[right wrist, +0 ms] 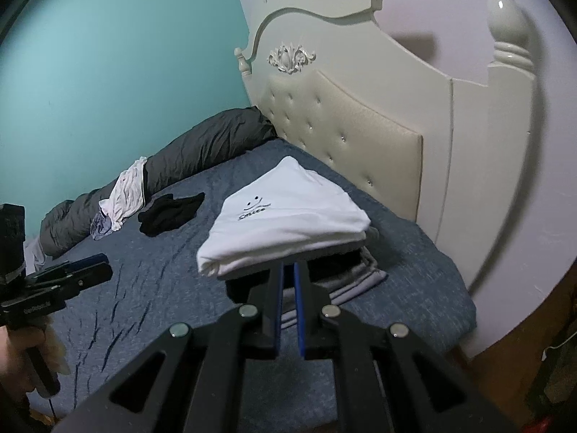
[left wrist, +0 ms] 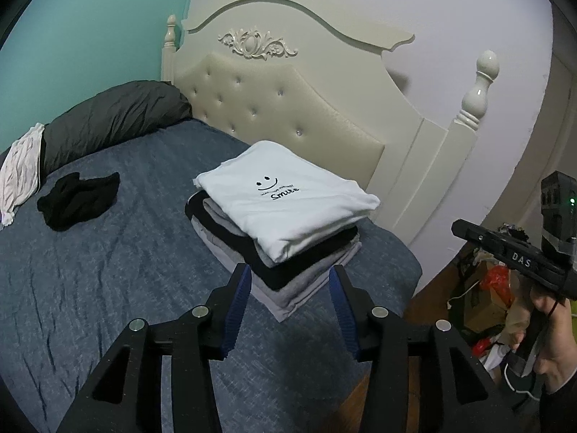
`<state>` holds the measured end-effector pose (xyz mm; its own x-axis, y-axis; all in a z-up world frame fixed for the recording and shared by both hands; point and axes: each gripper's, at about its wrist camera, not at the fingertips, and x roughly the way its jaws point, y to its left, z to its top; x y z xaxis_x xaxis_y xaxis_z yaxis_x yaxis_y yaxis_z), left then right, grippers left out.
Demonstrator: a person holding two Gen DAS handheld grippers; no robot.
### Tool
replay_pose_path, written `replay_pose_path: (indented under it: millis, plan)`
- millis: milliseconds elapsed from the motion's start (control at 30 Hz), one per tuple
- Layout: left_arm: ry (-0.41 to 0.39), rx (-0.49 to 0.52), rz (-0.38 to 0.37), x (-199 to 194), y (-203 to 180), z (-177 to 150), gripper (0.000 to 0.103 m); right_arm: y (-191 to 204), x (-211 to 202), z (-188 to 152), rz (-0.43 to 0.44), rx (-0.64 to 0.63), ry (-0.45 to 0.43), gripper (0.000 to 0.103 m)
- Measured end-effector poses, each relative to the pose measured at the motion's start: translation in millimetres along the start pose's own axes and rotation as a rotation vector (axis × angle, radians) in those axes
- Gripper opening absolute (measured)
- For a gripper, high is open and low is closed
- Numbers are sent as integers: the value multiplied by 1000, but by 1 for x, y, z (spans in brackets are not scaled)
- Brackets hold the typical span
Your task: Fold clothes
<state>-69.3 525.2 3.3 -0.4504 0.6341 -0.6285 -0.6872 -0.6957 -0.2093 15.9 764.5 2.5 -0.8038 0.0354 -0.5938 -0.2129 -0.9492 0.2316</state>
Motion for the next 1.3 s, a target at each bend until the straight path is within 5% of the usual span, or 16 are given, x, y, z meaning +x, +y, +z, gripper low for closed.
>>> replay_pose_path:
  millis: [267,433,600,700,933,1300]
  plan:
    - [-37,-5,-3,-31,2,-9,57,31,-31,-14,-16,-24,-24,9]
    - [-63,1,7,-54,2,-15,64,47,-46,-22,-9,-19,-37,26]
    - [-91,26,16,-78,0,-22,79,64,-55,-33,-2,-20,-37,33]
    - [-98,32,16,-89,1,-27,82,70,-61,-42,-7,-15,-36,55]
    - [-112,49,31,-107,0,-36,93,77,-75,-56,-30,16,-41,74]
    - [-130,48,43,-124,1,-47,103,82,-100,-71,-73,25,-64,87]
